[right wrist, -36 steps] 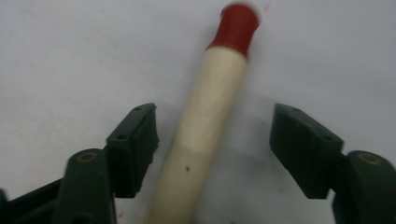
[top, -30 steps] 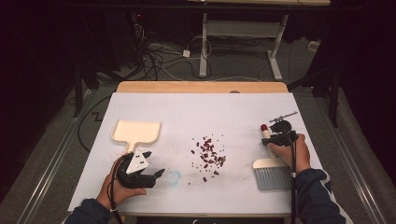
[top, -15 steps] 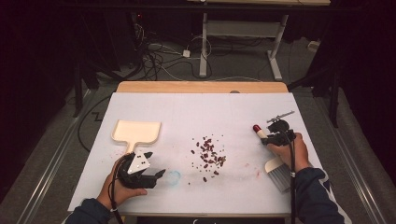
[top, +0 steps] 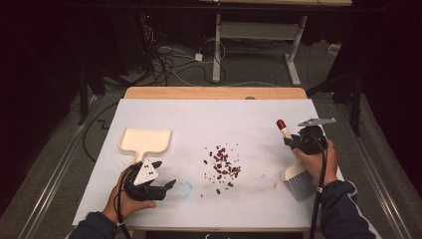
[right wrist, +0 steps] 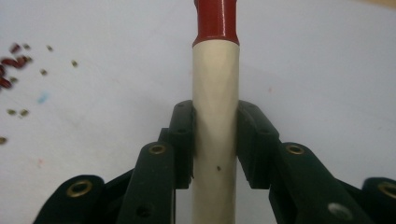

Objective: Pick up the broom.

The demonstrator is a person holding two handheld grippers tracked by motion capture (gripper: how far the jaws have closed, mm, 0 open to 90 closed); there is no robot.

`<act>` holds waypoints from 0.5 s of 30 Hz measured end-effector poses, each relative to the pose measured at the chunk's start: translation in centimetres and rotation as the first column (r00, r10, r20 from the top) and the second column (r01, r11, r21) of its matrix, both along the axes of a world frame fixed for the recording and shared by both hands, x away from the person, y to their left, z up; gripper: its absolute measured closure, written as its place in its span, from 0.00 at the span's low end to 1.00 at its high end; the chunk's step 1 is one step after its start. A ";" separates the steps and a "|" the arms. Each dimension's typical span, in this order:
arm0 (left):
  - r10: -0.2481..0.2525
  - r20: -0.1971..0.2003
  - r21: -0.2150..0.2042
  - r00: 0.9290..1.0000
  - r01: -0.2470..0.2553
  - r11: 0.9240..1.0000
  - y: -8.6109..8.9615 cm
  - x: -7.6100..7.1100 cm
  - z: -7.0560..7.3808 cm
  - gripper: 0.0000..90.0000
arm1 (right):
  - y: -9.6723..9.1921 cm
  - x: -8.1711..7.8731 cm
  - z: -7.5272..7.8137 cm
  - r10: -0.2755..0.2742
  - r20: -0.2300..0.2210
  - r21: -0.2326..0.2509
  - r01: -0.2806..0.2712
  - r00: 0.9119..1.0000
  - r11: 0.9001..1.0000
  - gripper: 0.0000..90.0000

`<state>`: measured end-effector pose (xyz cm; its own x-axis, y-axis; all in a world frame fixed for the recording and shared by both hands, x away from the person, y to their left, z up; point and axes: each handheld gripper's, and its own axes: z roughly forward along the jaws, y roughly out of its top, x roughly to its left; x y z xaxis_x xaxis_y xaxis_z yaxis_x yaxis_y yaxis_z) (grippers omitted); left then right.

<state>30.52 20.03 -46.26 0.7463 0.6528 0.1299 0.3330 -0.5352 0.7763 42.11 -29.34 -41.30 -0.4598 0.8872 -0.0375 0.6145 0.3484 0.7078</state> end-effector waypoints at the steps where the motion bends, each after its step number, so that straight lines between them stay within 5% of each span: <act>1: 0.001 0.004 -0.010 1.000 -0.001 1.000 0.0 0.0 0.1 0.26 | -0.1 -0.3 0.4 -0.001 0.024 0.009 0.001 1.000 1.000 0.78; 9: -0.024 0.037 -0.067 0.999 0.027 0.997 -1.7 0.2 1.5 0.25 | -0.9 -2.4 3.2 -0.009 0.180 0.102 -0.009 0.984 0.995 0.78; 15: -0.088 0.058 -0.081 0.994 0.093 0.992 -3.8 0.0 2.2 0.25 | -0.2 -3.3 4.2 -0.007 0.240 0.127 -0.024 0.971 0.992 0.78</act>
<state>30.50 16.21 -44.03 0.7961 0.5932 0.1200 0.2420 -0.4937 0.8353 38.78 -29.59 -37.06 -0.4589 0.8879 -0.0340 0.4192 0.2501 0.8728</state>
